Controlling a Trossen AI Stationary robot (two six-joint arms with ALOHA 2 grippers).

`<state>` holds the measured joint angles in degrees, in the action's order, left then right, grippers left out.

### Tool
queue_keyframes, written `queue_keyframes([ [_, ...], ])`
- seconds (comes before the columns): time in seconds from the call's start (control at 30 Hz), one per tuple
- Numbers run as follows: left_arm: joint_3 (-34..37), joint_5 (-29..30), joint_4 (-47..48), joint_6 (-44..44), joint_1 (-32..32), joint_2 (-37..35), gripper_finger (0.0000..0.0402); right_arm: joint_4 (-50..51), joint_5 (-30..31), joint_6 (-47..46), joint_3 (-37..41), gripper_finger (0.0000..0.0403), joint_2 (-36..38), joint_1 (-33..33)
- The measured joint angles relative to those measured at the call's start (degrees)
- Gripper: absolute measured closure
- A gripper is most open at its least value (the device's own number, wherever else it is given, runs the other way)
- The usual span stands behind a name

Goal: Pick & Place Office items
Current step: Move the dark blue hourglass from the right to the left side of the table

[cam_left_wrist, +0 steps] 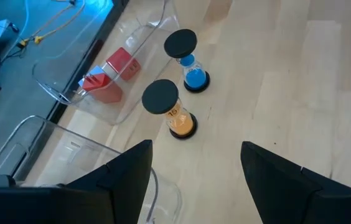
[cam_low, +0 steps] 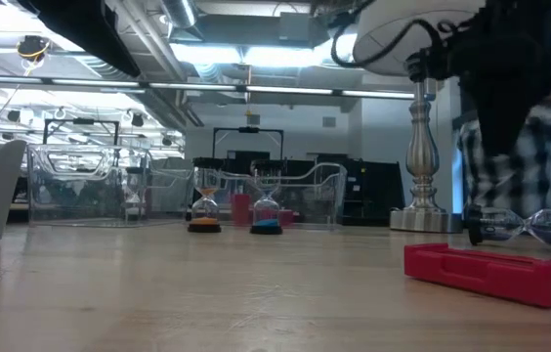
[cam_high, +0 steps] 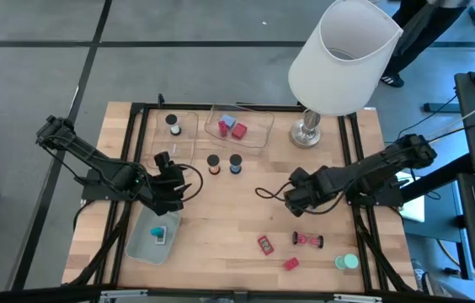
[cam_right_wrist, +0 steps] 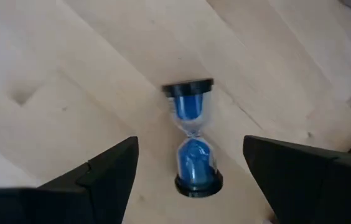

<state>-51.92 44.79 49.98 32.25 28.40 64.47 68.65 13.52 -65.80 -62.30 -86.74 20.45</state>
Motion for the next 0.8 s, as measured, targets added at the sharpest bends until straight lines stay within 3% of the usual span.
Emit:
queue_keyframes([
  [0.2,0.0,0.7,0.0,0.0,0.0,0.0,0.0160,-4.8,1.2,-1.2,3.5,0.0111,-0.3,-2.8],
  [0.43,0.0,2.2,0.0,-0.5,0.0,0.0,0.0160,-12.2,-4.6,5.2,8.4,0.0111,-0.3,-6.6],
  [0.8,0.0,2.2,0.0,-1.5,0.0,0.0,0.0160,-20.6,-6.1,7.4,16.8,0.0111,-0.3,-10.5],
])
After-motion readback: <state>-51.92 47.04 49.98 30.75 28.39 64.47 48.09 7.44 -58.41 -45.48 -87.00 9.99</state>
